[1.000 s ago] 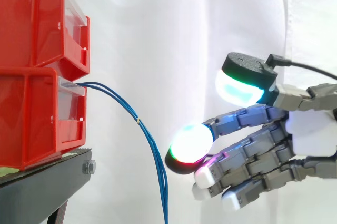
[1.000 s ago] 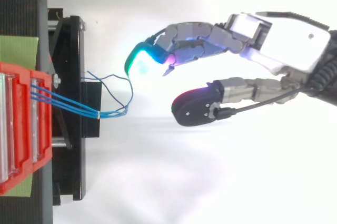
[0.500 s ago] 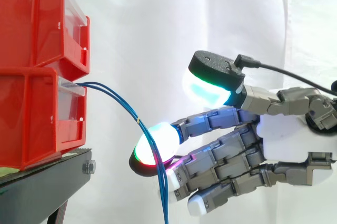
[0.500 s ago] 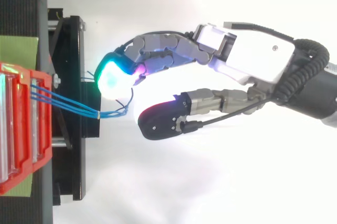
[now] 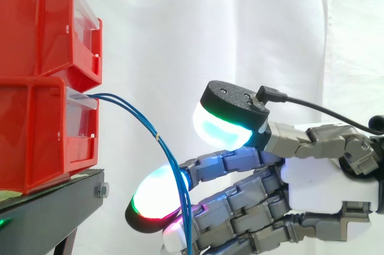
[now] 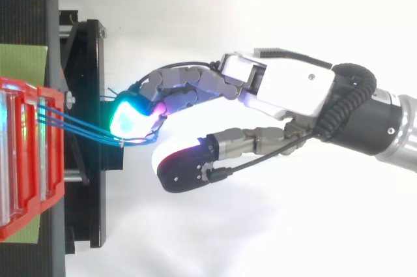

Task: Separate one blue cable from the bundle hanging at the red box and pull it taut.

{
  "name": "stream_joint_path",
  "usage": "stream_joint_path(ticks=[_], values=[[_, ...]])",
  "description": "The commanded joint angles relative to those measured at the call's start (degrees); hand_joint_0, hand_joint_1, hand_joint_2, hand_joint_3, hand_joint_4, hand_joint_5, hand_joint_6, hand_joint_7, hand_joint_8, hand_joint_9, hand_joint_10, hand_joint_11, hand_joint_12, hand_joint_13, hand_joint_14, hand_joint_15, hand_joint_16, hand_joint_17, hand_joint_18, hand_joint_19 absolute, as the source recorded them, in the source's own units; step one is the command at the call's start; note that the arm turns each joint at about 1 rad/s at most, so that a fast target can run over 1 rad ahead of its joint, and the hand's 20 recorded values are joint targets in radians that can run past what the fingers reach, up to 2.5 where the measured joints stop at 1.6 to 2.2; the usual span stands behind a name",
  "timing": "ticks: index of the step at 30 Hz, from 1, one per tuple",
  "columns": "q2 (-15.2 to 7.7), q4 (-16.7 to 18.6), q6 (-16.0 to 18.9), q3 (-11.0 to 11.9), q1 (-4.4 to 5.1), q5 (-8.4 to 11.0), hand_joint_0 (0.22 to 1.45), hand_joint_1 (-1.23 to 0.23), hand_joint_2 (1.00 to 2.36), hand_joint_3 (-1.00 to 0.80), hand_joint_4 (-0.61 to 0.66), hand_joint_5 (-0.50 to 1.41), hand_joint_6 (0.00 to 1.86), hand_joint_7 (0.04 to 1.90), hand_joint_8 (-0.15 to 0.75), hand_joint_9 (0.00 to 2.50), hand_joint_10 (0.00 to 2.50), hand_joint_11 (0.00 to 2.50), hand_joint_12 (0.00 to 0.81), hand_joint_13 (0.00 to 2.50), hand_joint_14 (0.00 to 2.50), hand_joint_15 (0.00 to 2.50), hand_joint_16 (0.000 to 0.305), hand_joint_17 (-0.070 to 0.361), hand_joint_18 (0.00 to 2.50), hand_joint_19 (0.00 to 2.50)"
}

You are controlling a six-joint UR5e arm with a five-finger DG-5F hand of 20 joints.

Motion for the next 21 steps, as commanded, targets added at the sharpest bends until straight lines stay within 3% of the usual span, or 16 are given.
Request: stream_joint_path(ticks=[1, 9, 16, 21], values=[[-1.7, 0.5, 0.4, 1.5, 0.00, -0.89, 0.56, -0.52, 1.00, -0.50, 0.30, -0.17, 0.50, 0.92, 0.293, 0.63, 0.01, 0.43, 0.300, 0.46, 0.01, 0.26, 0.039, 0.088, 0.46, 0.41], [-2.7, -0.8, 1.7, 3.8, -0.35, -2.39, 0.57, -0.54, 1.00, -0.50, 0.31, -0.16, 0.50, 0.95, 0.298, 0.68, 0.02, 0.45, 0.292, 0.50, 0.01, 0.27, 0.038, 0.086, 0.49, 0.41], [-2.6, -0.4, 2.5, 3.8, -0.53, -2.48, 0.59, -0.52, 1.00, -0.48, 0.30, -0.15, 0.50, 0.99, 0.299, 0.70, 0.01, 0.45, 0.291, 0.53, 0.01, 0.27, 0.038, 0.084, 0.51, 0.41], [-2.6, -0.4, 3.4, 3.8, -1.32, -2.92, 0.59, -0.51, 1.00, -0.47, 0.30, -0.15, 0.50, 1.01, 0.295, 0.71, 0.01, 0.46, 0.292, 0.54, 0.01, 0.28, 0.037, 0.084, 0.51, 0.41]])
